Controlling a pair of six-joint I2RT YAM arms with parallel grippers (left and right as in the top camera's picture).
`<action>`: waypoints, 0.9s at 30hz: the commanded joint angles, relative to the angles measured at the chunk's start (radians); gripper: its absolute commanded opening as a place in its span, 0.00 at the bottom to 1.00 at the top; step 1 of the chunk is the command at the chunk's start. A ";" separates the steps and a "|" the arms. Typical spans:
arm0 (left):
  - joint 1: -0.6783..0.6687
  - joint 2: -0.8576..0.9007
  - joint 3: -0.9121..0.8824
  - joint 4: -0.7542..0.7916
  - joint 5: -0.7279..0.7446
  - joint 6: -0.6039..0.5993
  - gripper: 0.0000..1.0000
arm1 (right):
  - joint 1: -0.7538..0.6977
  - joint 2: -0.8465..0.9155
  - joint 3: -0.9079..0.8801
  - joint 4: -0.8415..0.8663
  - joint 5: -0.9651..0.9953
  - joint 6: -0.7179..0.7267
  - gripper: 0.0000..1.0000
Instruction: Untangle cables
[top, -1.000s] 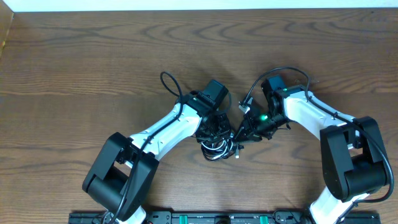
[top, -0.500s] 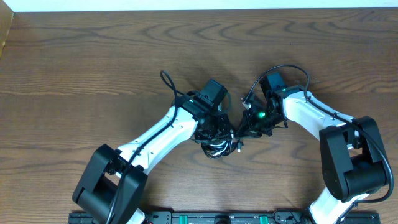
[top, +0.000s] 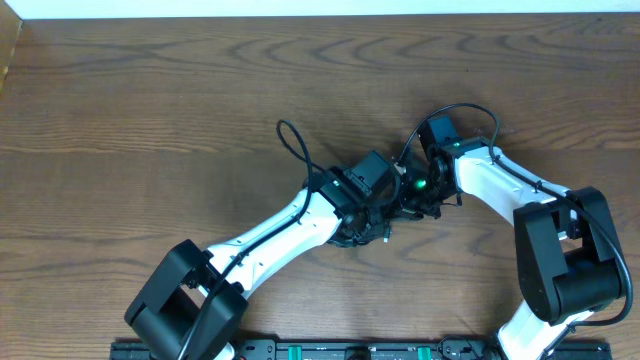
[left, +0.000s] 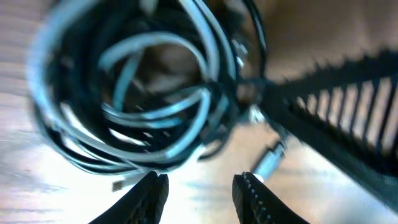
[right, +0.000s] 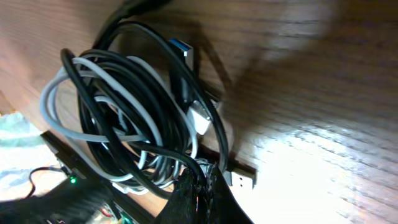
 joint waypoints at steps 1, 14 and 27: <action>0.000 0.004 0.000 0.011 -0.141 -0.094 0.40 | 0.003 0.007 -0.001 -0.003 0.083 0.018 0.01; 0.007 0.061 -0.007 -0.052 -0.249 -0.005 0.28 | -0.006 0.007 -0.001 -0.014 0.074 0.016 0.01; 0.076 0.062 -0.009 -0.058 -0.278 0.023 0.29 | -0.046 0.007 -0.001 -0.014 0.091 0.017 0.01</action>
